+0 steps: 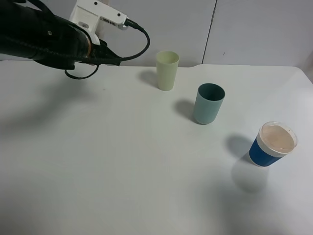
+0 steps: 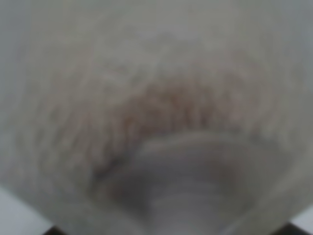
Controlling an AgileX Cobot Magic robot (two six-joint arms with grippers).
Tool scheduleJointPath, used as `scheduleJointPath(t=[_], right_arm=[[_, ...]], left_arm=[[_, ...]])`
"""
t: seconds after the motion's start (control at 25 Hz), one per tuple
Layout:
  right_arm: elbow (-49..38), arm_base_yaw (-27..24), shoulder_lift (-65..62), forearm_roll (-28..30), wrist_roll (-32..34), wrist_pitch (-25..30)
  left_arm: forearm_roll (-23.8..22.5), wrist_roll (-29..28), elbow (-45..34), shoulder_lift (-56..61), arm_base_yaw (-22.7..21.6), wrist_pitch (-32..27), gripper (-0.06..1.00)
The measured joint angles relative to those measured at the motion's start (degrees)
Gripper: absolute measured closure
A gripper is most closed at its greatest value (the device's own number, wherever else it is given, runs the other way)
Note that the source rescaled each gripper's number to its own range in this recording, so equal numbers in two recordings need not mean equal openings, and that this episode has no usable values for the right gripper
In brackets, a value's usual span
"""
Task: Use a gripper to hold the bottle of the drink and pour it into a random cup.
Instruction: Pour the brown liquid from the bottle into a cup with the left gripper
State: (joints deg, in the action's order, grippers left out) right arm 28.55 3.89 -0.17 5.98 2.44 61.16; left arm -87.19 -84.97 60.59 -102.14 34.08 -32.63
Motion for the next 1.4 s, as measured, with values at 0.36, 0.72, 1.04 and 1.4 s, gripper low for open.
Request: scheduleJointPath(t=[0.36, 0.72, 1.04, 1.4], right_arm=[[0.0, 0.0, 0.0, 0.0, 0.0, 0.0], [0.0, 0.0, 0.0, 0.0, 0.0, 0.0], [0.0, 0.0, 0.0, 0.0, 0.0, 0.0], [0.0, 0.0, 0.0, 0.0, 0.0, 0.0]], left_arm=[[8.9, 13.0, 9.1, -8.0, 2.2, -6.2, 0.94], [11.5, 23.3, 17.1, -13.9, 4.5, -13.3, 0.94], [12.6, 29.8, 23.2, -18.2, 4.6, -19.1, 0.94], [15.3, 37.7, 30.7, -23.2, 4.6, -21.7, 0.94]])
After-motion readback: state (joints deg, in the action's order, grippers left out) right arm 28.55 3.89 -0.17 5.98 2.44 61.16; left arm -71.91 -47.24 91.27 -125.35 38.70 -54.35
